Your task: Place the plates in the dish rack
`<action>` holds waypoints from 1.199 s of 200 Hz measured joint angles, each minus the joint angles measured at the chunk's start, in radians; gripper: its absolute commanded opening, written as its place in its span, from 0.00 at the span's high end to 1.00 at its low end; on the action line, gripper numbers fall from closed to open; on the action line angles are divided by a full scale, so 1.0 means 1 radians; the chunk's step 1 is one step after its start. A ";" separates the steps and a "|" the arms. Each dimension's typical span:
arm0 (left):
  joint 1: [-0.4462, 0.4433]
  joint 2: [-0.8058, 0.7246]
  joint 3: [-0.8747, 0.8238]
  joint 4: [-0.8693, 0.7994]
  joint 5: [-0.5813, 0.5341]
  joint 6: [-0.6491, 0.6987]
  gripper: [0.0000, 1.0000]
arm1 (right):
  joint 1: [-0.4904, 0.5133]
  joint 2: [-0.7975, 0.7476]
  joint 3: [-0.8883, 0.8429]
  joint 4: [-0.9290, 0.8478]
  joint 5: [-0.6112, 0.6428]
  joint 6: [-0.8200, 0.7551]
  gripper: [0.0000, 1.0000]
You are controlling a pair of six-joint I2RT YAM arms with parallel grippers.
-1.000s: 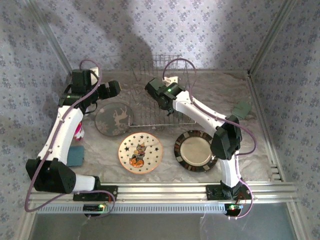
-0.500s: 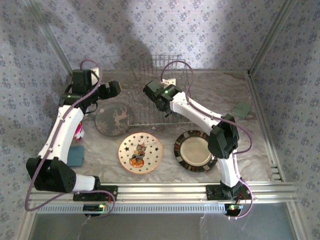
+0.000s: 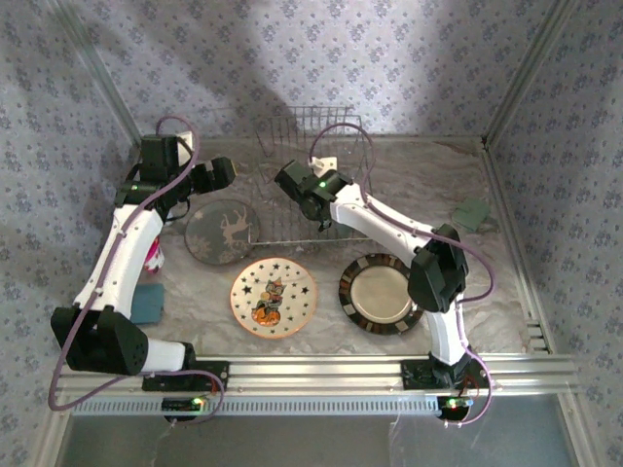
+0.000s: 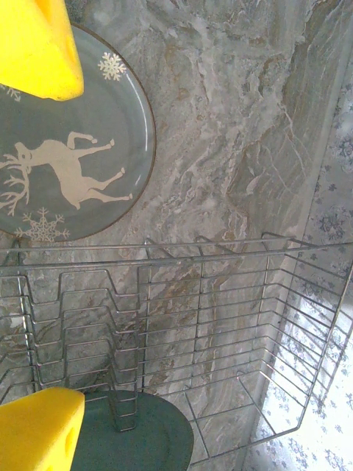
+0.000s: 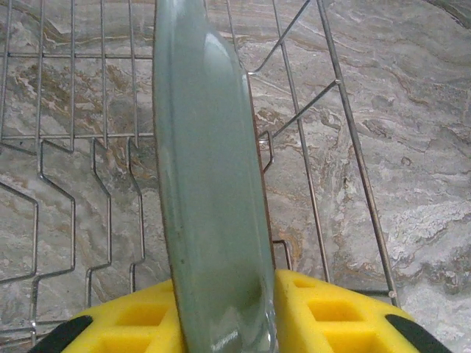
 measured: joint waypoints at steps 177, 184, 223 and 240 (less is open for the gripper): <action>0.000 -0.002 0.000 -0.001 -0.004 -0.027 0.01 | 0.035 -0.240 -0.172 0.098 -0.082 0.035 0.00; 0.000 -0.003 0.000 -0.002 -0.007 -0.034 0.01 | 0.035 -0.268 -0.189 0.105 -0.092 0.034 0.00; -0.021 -0.062 -0.027 -0.028 -0.029 -0.064 0.00 | 0.008 -0.463 -0.320 0.138 -0.191 0.028 0.00; -0.038 -0.126 -0.062 -0.066 -0.037 -0.077 0.01 | -0.030 -0.571 -0.410 0.157 -0.259 0.028 0.00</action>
